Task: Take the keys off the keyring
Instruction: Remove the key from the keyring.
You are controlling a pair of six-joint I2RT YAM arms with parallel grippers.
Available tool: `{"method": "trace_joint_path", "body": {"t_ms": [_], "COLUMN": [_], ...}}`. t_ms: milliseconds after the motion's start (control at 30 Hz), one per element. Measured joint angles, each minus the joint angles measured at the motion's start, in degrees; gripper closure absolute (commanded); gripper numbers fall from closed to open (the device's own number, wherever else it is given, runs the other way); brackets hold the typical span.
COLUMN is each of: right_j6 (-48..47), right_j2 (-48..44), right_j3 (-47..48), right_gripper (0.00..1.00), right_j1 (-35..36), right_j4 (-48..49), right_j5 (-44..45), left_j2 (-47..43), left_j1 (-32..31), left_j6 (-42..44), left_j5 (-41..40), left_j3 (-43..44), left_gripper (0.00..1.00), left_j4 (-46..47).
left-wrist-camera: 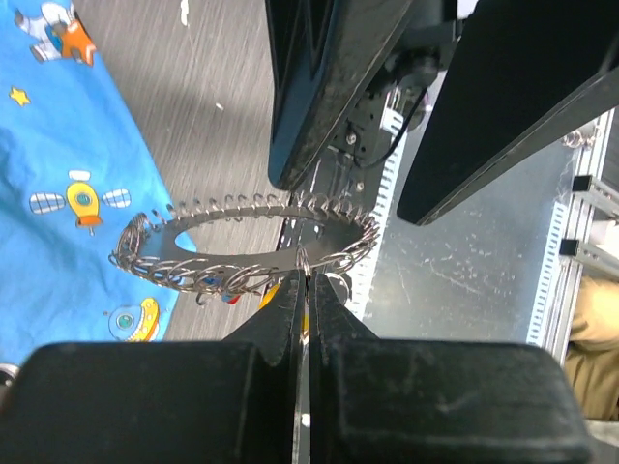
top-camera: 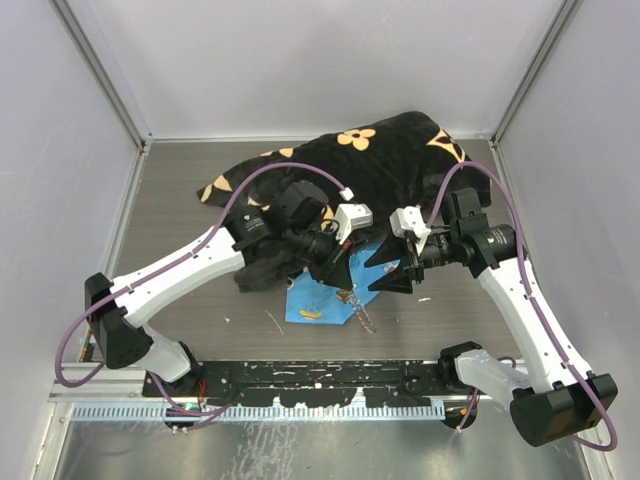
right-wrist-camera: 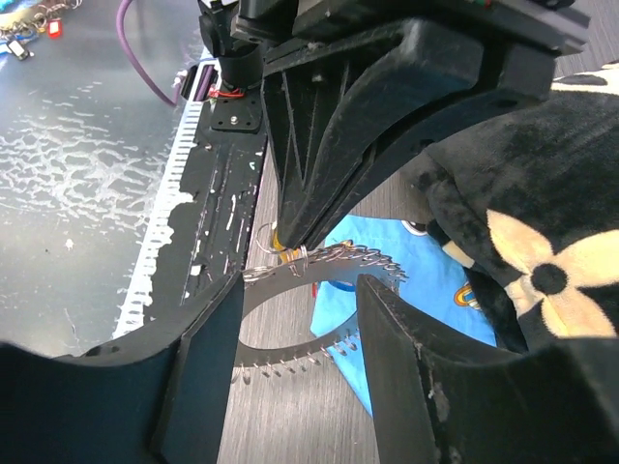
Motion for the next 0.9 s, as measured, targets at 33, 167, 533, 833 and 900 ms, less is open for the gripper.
{"method": "trace_joint_path", "body": {"t_ms": [33, 167, 533, 833, 900], "right_j6": [0.9, 4.2, 13.7, 17.6, 18.2], "right_j2": [-0.2, -1.0, -2.7, -2.8, -2.8], "right_j3": [-0.3, -2.1, -8.4, -11.5, -11.6], "right_gripper": [0.47, 0.50, 0.56, 0.64, 0.68], "right_j1": [0.0, 0.0, 0.5, 1.9, 2.2], "right_j4": [0.9, 4.5, 14.1, 18.6, 18.8], "right_j5": [0.0, -0.2, -2.2, -3.8, -3.9], "left_j2": [0.4, 1.5, 1.5, 1.5, 1.5], "left_j1": [0.0, 0.0, 0.0, 0.0, 0.0], "left_j6": [0.6, 1.6, 1.6, 0.5, 0.4], "left_j5": [0.0, 0.6, 2.5, 3.4, 3.4], "left_j3": [0.5, 2.4, 3.3, 3.3, 3.3], "left_gripper": [1.00, 1.00, 1.00, 1.00, 1.00], "left_j4": [-1.2, -4.8, -4.8, -2.6, -2.3]}}
